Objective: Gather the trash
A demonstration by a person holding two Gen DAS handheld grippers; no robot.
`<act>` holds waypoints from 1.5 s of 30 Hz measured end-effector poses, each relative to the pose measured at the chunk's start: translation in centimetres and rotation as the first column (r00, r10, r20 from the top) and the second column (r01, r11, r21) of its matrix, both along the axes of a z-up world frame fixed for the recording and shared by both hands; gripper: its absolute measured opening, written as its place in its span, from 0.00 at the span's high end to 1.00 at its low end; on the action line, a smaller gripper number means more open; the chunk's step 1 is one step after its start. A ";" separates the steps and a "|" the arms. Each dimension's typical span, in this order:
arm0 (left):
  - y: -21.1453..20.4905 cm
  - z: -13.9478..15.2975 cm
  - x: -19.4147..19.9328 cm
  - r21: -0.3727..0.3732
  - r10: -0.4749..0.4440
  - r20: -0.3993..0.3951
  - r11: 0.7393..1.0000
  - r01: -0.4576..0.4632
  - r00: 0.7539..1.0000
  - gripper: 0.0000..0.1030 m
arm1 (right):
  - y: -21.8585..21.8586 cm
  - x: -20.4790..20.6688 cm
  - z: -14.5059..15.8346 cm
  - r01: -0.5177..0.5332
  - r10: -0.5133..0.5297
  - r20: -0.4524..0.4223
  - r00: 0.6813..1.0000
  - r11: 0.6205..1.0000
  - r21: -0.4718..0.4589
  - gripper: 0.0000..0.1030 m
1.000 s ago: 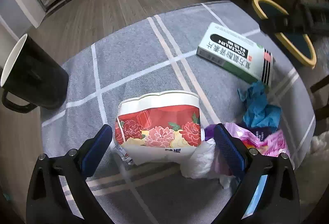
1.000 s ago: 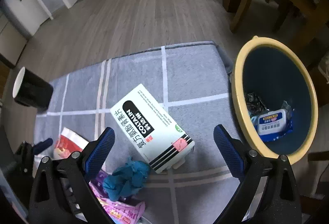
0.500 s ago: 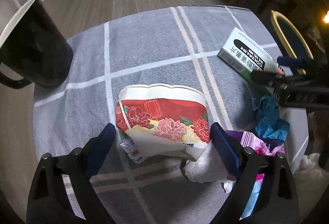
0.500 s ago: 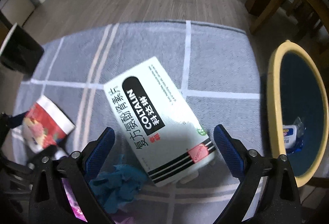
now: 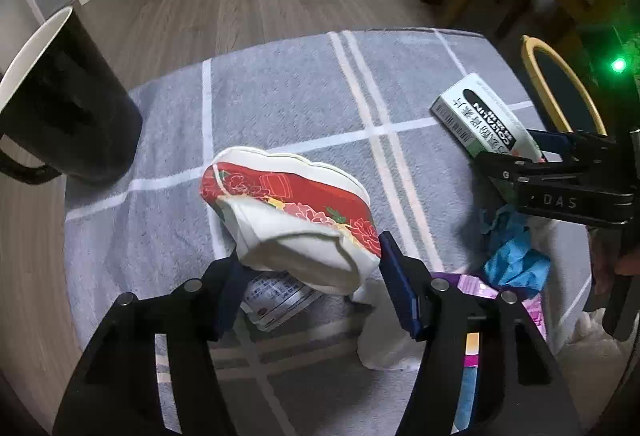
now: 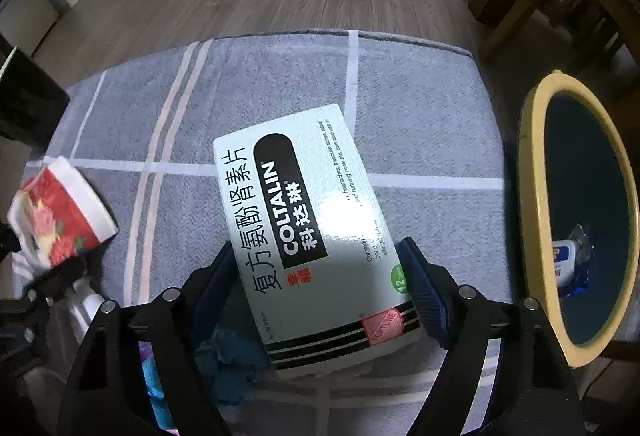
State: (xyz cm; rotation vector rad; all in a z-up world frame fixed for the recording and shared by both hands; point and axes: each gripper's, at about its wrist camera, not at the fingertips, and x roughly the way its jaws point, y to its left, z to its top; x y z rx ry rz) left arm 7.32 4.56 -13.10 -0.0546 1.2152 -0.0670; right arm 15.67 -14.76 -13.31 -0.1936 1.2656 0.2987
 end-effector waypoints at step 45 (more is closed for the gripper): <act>-12.1 13.5 1.6 0.046 -0.212 0.359 0.977 0.210 0.909 0.40 | -16.8 -2.1 16.2 0.203 -0.224 0.227 0.948 0.973 0.111 0.23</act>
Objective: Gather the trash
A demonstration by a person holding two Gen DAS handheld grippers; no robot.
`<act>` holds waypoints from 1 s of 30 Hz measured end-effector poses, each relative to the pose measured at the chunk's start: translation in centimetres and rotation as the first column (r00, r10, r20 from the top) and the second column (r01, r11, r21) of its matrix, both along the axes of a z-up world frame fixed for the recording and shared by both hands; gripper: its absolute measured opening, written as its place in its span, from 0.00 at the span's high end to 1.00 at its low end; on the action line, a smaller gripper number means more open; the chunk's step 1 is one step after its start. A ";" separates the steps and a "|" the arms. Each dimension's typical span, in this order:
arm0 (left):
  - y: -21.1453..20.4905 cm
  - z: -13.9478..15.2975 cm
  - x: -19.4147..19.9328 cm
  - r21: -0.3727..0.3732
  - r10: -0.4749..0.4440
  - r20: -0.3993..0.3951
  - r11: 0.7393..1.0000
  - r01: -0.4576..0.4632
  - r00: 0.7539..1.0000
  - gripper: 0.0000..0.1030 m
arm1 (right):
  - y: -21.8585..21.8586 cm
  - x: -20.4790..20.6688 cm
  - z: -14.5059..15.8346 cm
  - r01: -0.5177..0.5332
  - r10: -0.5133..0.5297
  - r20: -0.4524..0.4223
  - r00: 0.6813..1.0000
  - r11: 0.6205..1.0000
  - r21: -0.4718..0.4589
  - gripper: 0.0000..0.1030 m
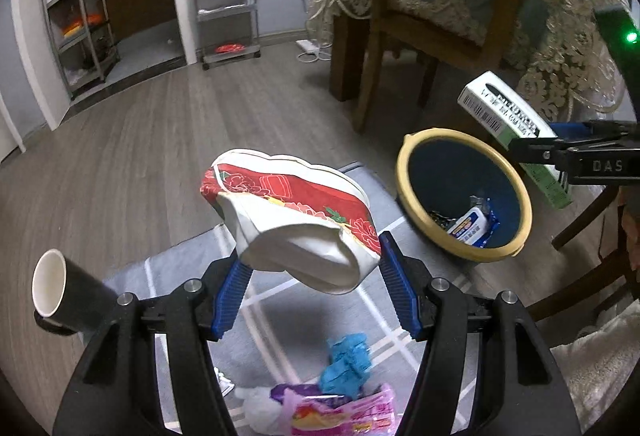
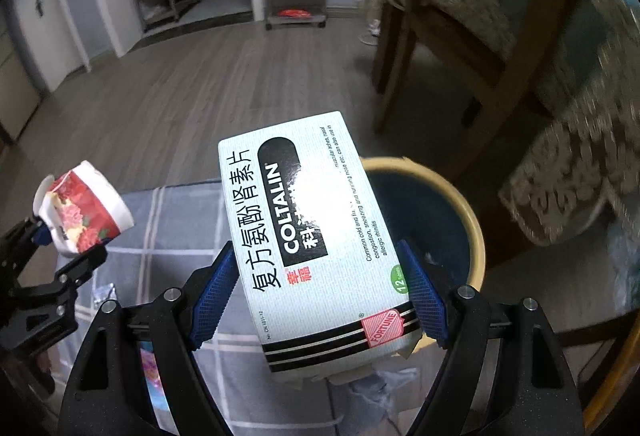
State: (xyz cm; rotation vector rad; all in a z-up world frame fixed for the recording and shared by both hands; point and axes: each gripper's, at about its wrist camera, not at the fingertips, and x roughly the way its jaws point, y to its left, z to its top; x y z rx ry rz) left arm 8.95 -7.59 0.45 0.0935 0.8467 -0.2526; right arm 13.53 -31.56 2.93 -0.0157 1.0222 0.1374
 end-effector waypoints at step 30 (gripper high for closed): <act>-10.5 -6.0 3.8 0.001 -0.097 -0.165 0.995 0.098 0.981 0.68 | -12.3 4.5 -6.6 0.236 -0.208 -0.188 0.960 0.961 0.142 0.22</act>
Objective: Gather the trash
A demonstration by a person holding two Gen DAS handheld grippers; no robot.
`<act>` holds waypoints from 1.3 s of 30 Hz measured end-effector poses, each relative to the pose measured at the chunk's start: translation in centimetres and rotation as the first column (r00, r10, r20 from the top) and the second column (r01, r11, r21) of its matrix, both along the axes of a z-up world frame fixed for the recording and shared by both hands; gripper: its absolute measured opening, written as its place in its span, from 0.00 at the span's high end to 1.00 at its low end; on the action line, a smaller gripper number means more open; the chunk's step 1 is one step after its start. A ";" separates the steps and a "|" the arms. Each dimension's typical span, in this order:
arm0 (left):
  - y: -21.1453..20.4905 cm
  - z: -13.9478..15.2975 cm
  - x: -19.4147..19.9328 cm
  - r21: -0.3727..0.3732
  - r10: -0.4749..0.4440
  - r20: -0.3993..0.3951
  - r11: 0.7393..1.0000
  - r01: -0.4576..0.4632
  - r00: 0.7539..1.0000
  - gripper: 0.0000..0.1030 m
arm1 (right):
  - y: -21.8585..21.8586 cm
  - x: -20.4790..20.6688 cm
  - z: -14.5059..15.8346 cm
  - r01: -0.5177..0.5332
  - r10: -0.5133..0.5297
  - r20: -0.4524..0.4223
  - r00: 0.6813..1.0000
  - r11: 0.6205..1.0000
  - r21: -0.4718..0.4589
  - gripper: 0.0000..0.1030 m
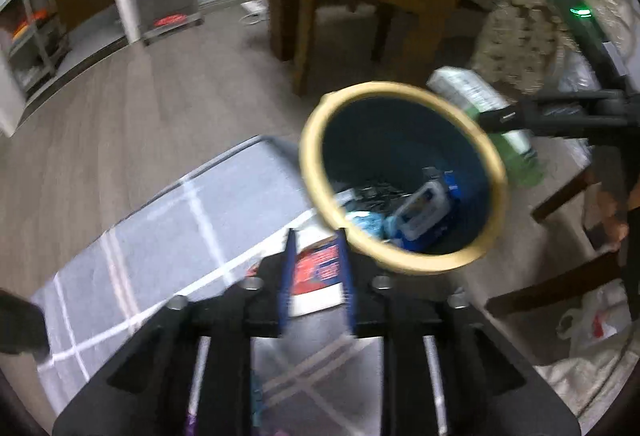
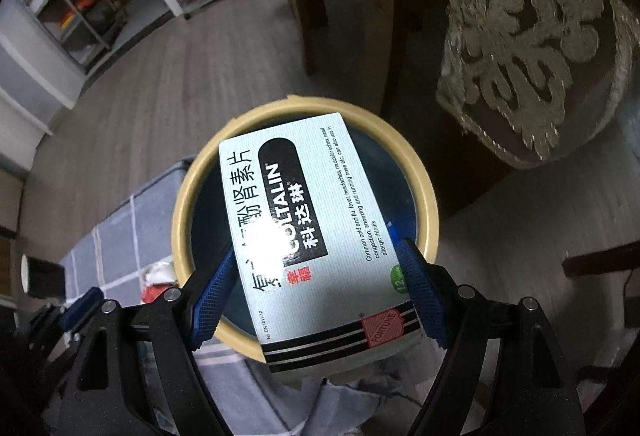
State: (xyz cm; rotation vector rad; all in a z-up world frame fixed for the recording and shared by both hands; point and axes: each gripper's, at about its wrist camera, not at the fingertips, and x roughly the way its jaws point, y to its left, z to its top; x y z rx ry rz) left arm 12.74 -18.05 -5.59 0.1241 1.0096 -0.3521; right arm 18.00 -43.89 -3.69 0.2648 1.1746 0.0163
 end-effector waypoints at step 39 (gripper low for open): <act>1.5 -0.7 0.4 0.048 0.022 0.074 0.999 -0.026 0.997 1.00 | 0.4 0.5 0.0 -0.014 0.014 0.005 1.000 0.997 0.072 0.22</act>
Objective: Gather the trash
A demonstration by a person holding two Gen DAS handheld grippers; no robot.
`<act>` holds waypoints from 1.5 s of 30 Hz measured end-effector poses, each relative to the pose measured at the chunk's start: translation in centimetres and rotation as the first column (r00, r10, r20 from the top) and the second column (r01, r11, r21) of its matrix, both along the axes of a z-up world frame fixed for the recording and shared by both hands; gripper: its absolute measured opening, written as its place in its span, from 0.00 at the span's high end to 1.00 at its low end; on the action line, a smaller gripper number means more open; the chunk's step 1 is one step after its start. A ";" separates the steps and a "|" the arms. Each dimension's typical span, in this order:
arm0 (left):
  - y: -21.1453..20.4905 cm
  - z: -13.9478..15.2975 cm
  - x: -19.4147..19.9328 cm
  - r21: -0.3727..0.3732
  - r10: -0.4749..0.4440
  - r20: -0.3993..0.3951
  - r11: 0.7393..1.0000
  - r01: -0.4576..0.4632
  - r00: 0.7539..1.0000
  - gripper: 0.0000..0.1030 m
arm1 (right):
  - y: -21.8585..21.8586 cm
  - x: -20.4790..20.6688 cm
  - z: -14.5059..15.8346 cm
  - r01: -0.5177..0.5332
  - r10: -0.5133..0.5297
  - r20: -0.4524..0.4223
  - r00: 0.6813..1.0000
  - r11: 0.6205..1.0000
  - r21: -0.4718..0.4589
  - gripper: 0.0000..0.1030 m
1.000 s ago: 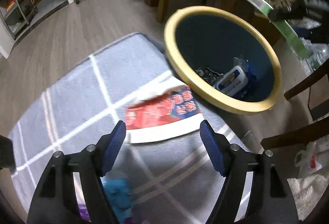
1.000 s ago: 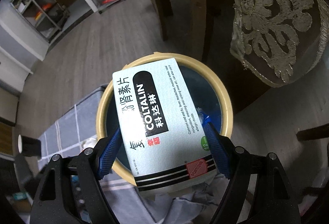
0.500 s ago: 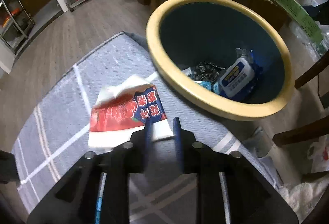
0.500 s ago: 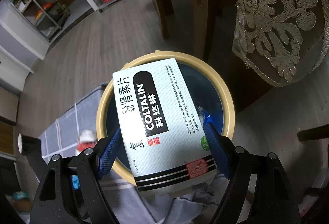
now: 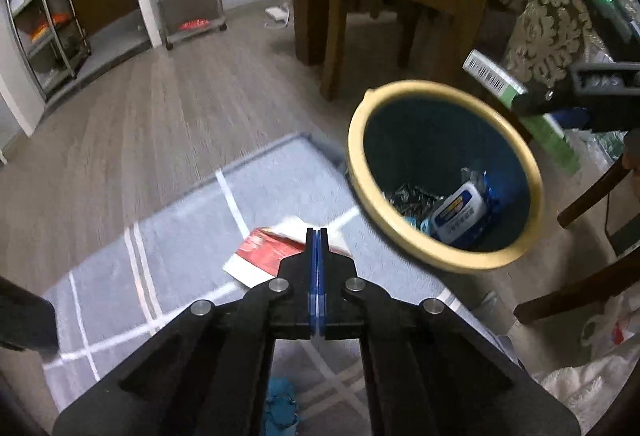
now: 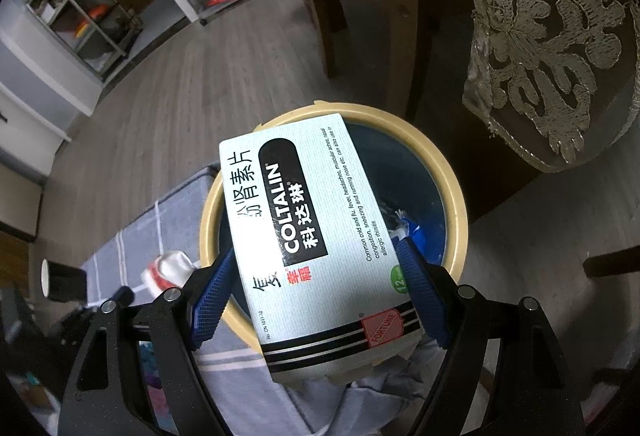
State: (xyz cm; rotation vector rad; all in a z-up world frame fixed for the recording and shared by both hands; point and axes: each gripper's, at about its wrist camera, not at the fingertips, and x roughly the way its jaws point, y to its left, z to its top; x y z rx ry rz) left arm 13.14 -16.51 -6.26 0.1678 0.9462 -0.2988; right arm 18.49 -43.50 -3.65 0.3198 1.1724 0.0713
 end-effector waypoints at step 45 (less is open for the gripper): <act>-0.4 1.7 1.7 -0.033 -0.020 0.046 0.999 0.022 0.999 0.93 | -0.2 0.5 -0.7 0.003 -0.002 -0.013 1.000 0.999 0.041 0.22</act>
